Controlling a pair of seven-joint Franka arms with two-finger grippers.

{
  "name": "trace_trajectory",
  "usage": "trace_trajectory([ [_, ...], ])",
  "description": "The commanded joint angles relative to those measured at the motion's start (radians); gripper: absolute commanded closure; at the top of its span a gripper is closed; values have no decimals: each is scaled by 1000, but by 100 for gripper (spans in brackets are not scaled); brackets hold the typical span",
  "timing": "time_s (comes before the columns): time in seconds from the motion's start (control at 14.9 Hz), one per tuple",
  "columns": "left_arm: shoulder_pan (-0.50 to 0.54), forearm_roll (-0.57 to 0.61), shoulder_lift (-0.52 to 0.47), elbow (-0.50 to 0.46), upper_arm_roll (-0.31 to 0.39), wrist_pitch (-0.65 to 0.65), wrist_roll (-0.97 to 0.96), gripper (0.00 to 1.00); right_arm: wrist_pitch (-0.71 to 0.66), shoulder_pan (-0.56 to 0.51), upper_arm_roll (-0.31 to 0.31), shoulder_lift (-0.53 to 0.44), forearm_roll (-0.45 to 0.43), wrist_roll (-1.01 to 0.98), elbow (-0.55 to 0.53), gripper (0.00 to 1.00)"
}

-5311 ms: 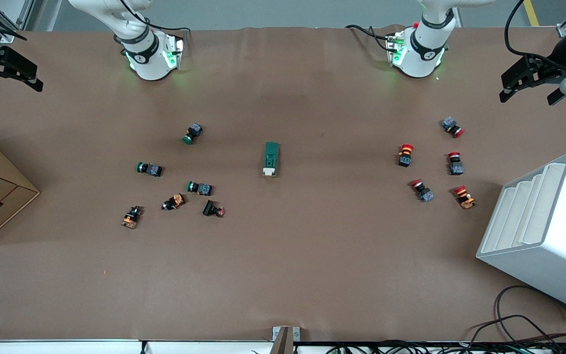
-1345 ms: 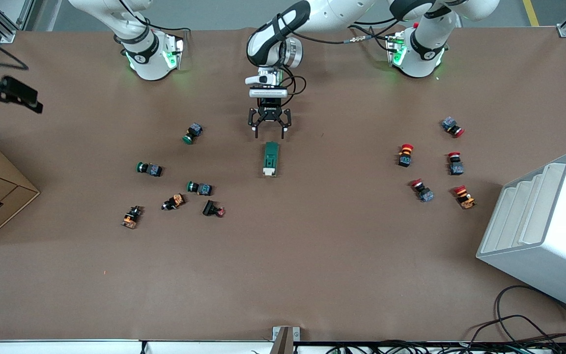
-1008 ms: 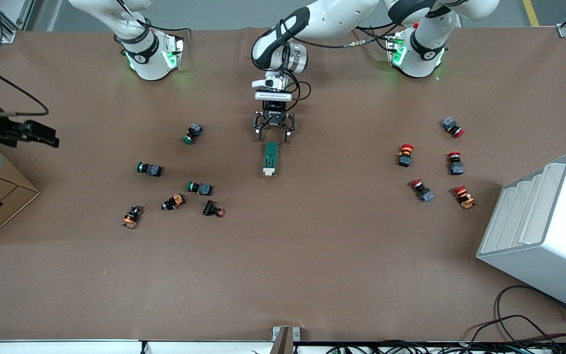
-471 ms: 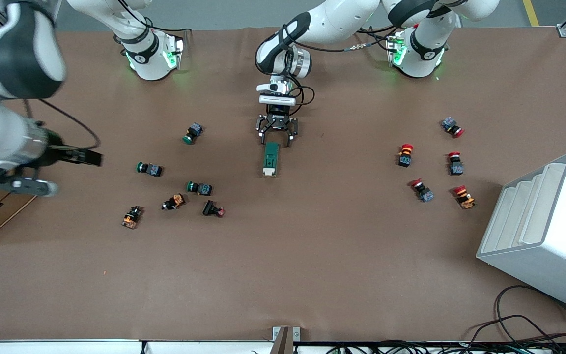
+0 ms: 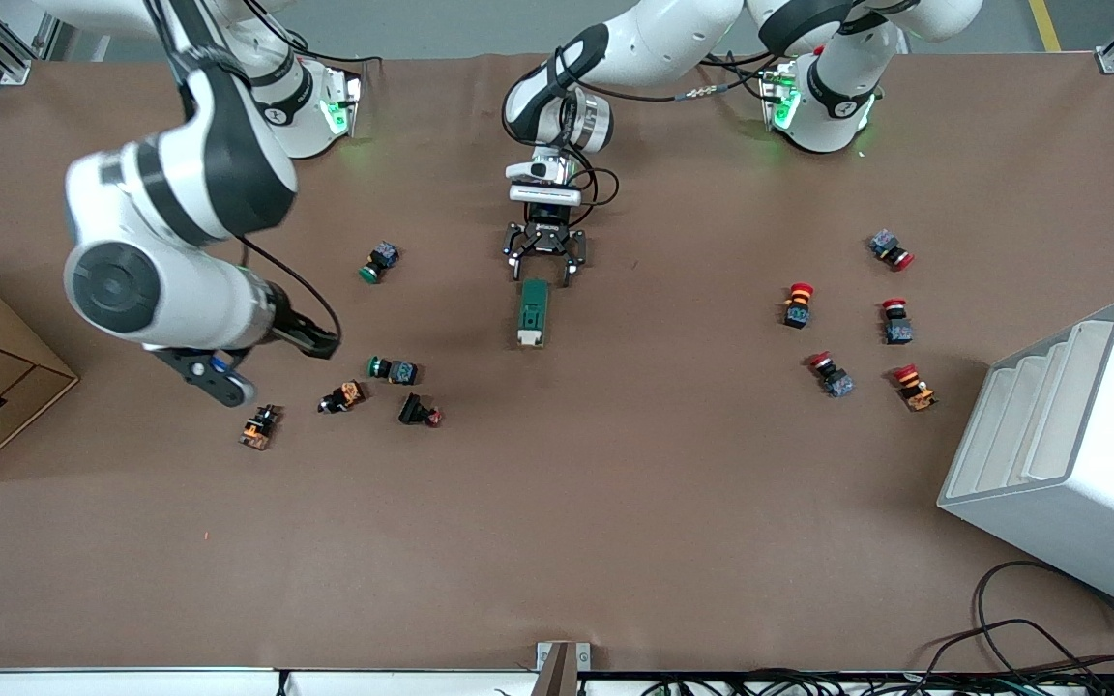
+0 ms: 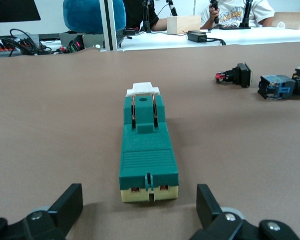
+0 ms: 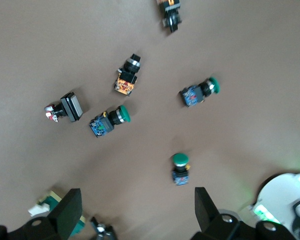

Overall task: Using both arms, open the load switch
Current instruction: 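Reach the right gripper to the white switch handle while the left gripper holds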

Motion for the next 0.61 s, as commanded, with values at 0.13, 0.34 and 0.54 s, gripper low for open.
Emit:
trace_trajectory([
  [0.13, -4, 13, 22, 11, 5, -14, -11, 0, 74, 125, -7, 134, 15, 373, 32, 0],
  [0.34, -6, 10, 23, 10, 5, -15, -12, 0, 76, 200, -7, 258, 16, 600, 121, 0],
  [0.54, -6, 7, 23, 10, 4, -15, -14, 0, 123, 244, -7, 334, 18, 743, 160, 0],
])
